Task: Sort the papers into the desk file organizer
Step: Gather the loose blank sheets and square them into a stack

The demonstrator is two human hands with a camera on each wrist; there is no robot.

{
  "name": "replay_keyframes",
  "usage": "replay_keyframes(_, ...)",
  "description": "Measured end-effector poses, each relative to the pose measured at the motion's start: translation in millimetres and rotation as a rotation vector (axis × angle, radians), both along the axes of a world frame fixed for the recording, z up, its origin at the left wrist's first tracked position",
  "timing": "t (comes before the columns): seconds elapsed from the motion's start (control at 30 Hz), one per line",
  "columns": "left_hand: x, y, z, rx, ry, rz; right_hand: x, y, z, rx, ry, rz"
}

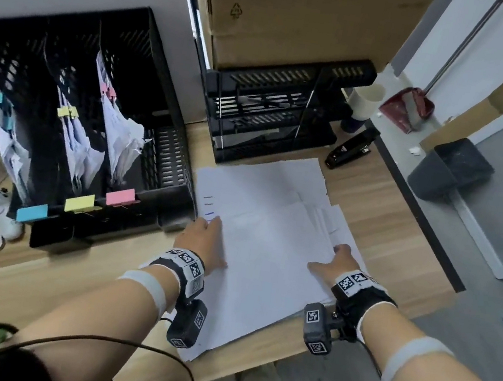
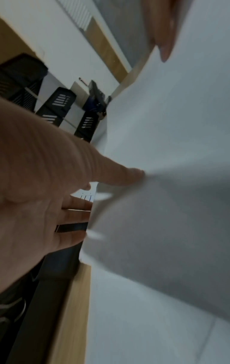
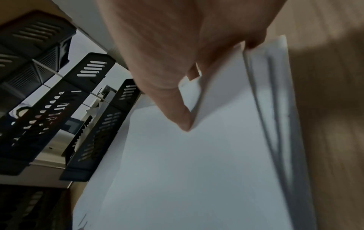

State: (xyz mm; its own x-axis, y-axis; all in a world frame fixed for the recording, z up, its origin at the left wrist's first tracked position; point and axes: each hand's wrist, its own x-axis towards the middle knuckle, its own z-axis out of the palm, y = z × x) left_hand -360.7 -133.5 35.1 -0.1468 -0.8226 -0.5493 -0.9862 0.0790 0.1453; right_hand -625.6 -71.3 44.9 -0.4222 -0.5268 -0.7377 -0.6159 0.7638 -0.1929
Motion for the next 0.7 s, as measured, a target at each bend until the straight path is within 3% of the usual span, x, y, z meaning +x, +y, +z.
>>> replay_keyframes(0.17, -11.4, 0.4, -6.8, -0.031, -0.085, -0.083, -0.6, -4.6, 0.3, 0.021, 0.021, 0.034)
replay_keyframes(0.3, -14.7, -7.4, -5.7, -0.012, -0.037, -0.100, -0.3, -6.9, 1.0, -0.036, -0.156, -0.055)
replay_keyframes(0.47, -21.6, -17.3, -6.7, -0.019, -0.025, -0.124, -10.4, -4.8, 18.0, -0.240, -0.334, 0.033)
replay_keyframes(0.57, -22.4, -30.1, -4.6, -0.008, 0.186, 0.018, -21.1, -7.9, 44.4, -0.362, -0.402, 0.047)
replay_keyframes(0.7, -23.2, -51.9, 17.6, 0.073, 0.562, 0.136, -35.6, -22.9, 85.9, -0.464, -0.309, 0.076)
